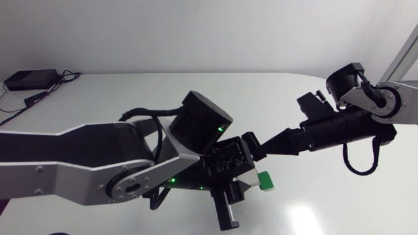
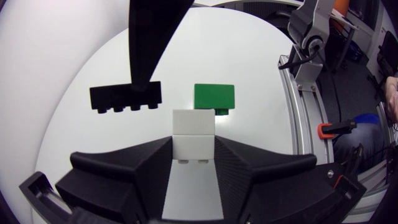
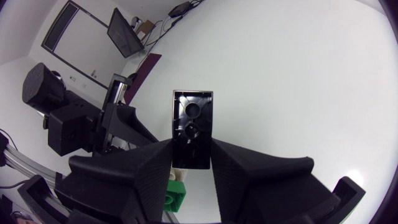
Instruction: Separate the duplo bricks
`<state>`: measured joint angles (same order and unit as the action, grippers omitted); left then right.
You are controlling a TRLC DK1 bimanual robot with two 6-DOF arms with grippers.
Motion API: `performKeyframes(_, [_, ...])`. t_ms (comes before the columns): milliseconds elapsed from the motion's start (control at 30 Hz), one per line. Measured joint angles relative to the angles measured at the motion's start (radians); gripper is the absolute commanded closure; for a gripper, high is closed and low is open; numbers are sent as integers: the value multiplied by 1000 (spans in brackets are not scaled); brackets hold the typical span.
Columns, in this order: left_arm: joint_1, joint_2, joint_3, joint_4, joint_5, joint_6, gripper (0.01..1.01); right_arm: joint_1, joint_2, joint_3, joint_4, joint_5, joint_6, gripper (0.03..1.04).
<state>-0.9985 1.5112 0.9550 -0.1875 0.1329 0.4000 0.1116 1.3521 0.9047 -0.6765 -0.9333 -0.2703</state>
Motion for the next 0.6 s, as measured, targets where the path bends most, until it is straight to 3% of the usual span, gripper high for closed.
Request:
performKeyframes(167, [0,0,0,-16,0,0,746,-22,-18,0,34,114,-2,733])
performKeyframes(367, [0,-7,0,-76,-2,8,746,-40,-13,-35,112,380,-25,726])
performKeyframes(600, [0,-32,0,-135,-37,36,746,16,64,-143,229,597,-45,702])
